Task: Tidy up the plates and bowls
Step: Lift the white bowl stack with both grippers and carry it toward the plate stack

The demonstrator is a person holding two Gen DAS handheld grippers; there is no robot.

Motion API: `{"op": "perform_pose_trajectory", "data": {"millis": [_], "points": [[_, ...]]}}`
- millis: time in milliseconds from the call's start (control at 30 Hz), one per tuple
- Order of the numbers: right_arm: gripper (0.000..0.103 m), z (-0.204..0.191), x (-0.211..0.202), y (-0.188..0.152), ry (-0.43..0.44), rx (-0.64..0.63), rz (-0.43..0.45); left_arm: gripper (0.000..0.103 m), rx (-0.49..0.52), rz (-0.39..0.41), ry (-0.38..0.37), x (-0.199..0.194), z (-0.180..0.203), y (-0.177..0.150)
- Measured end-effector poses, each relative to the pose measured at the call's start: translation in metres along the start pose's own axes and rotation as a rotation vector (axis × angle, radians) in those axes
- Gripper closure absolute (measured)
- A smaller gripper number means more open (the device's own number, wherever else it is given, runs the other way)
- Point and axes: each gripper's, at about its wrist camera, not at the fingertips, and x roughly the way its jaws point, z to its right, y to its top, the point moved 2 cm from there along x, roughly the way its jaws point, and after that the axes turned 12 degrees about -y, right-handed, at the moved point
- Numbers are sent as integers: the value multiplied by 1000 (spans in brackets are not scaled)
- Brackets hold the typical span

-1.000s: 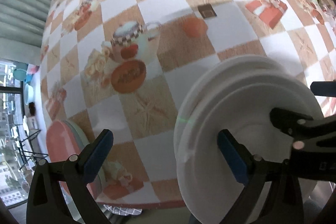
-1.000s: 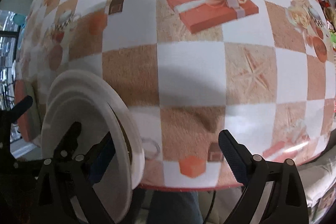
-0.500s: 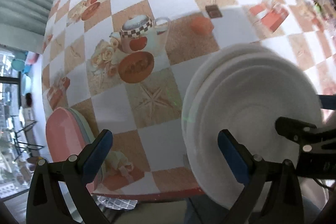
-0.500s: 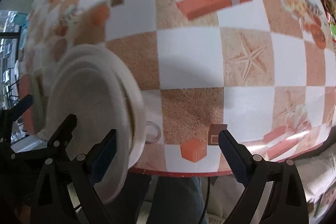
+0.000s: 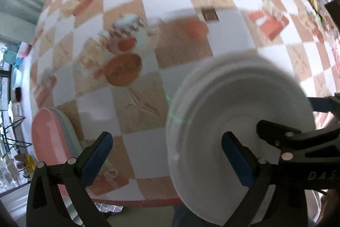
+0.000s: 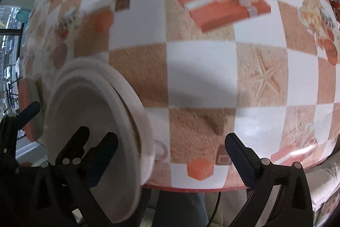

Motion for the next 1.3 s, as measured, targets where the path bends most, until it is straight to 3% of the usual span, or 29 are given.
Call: {"op": "perform_pose_trajectory", "data": {"millis": [100, 367, 467, 533, 600, 800, 1000, 1067, 1167, 1300], "points": [[2, 7, 8, 4, 34, 38, -18, 0, -46, 8, -30, 4, -7, 5], [1, -4, 10, 18, 10, 6, -35, 0, -82, -23, -135, 12, -27, 15], [14, -11, 8, 24, 46, 19, -48, 4, -81, -70, -158, 14, -27, 16], [26, -9, 7, 20, 57, 13, -50, 13, -49, -67, -144, 8, -21, 13], [30, -6, 1, 16, 82, 9, -47, 18, -36, -73, -133, 2, -17, 9], [30, 18, -37, 6, 124, 14, 62, 19, -49, 10, -138, -33, -21, -2], [30, 50, -45, -9, 89, 51, 95, 18, 118, 63, -130, -62, -4, -26], [30, 47, -40, -7, 88, 61, 82, 18, 173, 48, -123, -54, 9, -32], [30, 47, -36, -10, 87, 71, 71, 18, 231, 26, -45, -33, 19, -38], [30, 46, -44, -12, 79, 55, 91, 18, 201, 14, 19, -9, 15, -38]]}}
